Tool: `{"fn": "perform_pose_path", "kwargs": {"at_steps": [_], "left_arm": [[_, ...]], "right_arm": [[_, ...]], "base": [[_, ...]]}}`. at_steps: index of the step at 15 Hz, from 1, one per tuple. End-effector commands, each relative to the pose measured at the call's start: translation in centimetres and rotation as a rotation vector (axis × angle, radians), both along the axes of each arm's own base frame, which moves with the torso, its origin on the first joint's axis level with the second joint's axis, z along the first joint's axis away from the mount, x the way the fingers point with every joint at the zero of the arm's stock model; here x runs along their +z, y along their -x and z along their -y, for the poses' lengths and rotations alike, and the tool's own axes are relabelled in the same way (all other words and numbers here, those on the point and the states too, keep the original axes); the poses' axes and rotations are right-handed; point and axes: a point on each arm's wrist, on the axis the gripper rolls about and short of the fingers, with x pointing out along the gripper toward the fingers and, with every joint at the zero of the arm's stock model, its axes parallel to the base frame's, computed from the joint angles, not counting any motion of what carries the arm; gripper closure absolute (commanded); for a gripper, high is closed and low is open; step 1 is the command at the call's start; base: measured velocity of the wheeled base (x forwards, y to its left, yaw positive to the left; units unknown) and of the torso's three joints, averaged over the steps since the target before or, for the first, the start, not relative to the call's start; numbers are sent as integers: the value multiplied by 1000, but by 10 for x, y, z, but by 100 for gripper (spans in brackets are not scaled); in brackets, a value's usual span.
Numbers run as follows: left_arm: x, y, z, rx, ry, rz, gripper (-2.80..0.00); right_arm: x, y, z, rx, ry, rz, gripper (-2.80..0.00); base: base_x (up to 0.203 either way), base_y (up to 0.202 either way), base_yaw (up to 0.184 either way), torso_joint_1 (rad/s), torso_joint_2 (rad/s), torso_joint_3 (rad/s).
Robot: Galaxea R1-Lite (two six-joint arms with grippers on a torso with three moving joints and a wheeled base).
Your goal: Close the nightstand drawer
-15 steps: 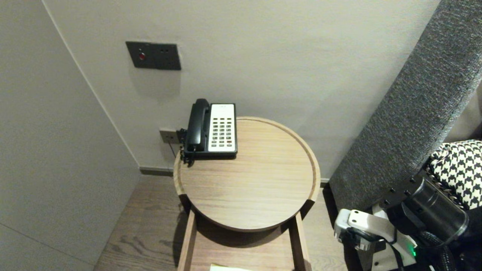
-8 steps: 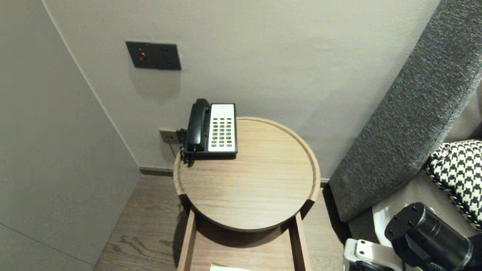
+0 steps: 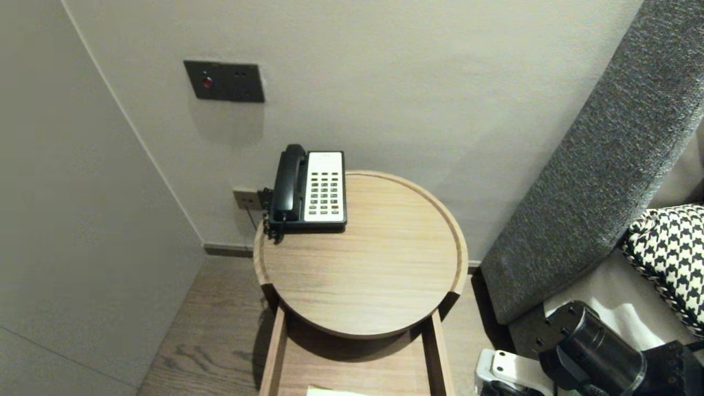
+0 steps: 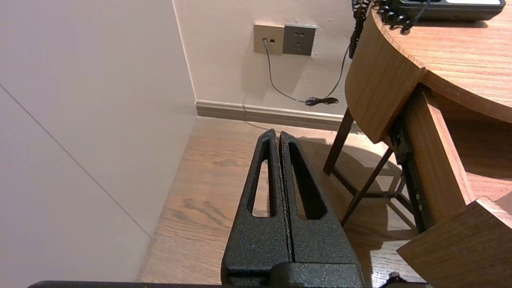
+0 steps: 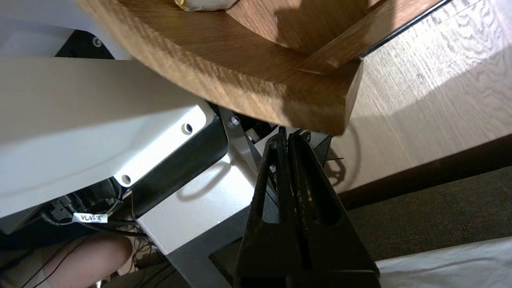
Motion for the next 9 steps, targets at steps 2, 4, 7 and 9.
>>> {"fn": "perform_pose_path", "kwargs": {"at_steps": [2, 4, 7, 9], "left_arm": [[0, 0, 0, 2, 0, 2, 0], [0, 0, 0, 1, 0, 2, 0], [0, 0, 0, 2, 0, 2, 0], [0, 0, 0, 2, 0, 2, 0]], "right_arm": [[-7, -6, -6, 2, 21, -25, 0], [-6, -10, -9, 0, 7, -8, 0], [-4, -15, -13, 0, -10, 13, 0], [0, -20, -16, -6, -23, 26, 0]], "base": [[0, 0, 0, 0, 0, 0], [0, 0, 0, 0, 0, 0], [0, 0, 0, 0, 0, 0], [0, 0, 0, 0, 0, 0]]}}
